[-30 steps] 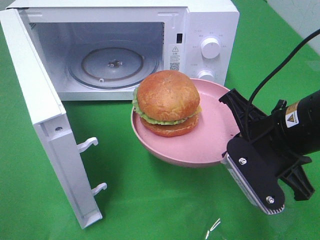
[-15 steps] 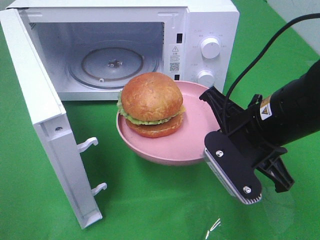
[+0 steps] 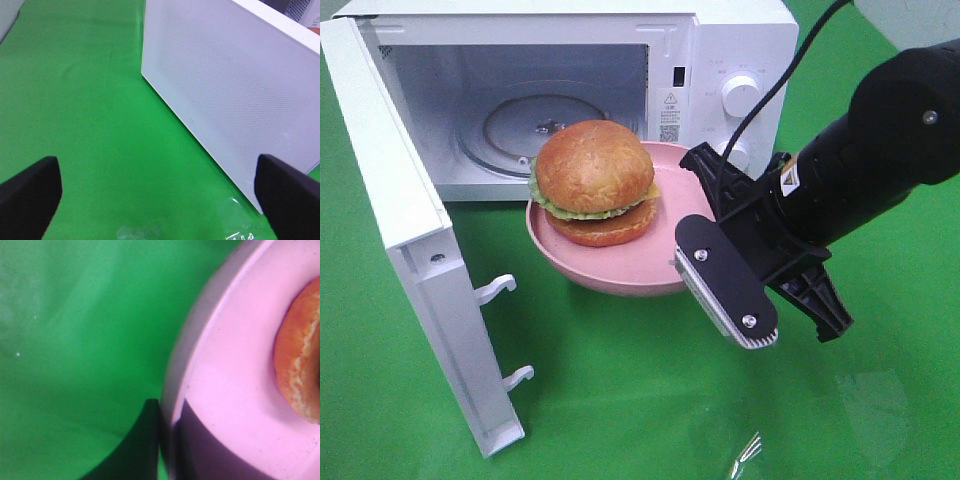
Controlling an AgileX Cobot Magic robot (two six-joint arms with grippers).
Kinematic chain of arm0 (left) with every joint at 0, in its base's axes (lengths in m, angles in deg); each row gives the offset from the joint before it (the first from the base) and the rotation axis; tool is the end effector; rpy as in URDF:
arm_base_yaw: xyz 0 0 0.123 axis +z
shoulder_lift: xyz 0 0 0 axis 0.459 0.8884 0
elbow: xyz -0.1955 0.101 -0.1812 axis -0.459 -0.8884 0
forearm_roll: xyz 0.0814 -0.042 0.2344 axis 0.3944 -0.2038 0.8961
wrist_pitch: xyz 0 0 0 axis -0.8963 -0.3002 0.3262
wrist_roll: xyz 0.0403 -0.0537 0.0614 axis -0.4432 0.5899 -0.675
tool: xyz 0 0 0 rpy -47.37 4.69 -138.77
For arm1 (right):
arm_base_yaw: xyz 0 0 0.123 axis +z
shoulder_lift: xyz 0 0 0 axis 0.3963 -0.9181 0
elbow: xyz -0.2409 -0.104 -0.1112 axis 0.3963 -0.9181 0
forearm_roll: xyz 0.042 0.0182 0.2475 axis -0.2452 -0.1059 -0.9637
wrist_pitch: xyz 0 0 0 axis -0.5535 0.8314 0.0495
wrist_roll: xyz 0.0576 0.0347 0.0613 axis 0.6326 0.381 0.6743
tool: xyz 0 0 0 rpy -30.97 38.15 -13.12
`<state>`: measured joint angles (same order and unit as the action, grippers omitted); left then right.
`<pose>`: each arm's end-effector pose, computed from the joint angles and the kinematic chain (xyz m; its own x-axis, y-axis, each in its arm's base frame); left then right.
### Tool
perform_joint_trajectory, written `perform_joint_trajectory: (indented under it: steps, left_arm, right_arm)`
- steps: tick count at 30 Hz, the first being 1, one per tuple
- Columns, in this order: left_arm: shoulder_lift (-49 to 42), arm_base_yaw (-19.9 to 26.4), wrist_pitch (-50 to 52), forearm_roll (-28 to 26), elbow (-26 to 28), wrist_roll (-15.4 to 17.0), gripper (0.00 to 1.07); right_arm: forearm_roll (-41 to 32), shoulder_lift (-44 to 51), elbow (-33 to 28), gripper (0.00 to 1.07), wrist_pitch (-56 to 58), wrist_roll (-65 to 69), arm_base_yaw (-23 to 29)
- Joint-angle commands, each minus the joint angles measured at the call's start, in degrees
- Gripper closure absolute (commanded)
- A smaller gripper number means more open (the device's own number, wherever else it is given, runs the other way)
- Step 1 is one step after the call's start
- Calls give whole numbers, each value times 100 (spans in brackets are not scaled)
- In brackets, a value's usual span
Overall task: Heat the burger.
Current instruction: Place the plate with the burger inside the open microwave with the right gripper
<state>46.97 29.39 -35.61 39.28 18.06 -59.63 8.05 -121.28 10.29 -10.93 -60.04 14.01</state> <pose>-0.0079 -0.0114 0.2808 -0.4477 -0.0441 -0.8931 0.0613 0.9949 -0.0799 0.2409 0.1859 0.1965 0.6664 -0.7450 0.0292 -0.6207 -0.5761 -0.5319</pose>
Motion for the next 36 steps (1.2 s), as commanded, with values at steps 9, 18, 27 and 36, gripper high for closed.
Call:
perform_joint_trajectory:
  steps: [9, 18, 27, 36]
  left_arm:
    - [-92, -17, 34, -34, 0, 6, 10]
    - [-92, -17, 34, -34, 0, 6, 10]
    - [-92, -17, 34, -34, 0, 6, 10]
    - [-92, -11, 34, -34, 0, 6, 10]
  right_arm:
    - [-29, -527, 865, 107, -80, 269, 29]
    - [-29, -831, 1352, 107, 218, 590, 29]
    - [17, -963, 1518, 107, 183, 728, 103]
    - [149, -1409, 1971, 107, 298, 1312, 166]
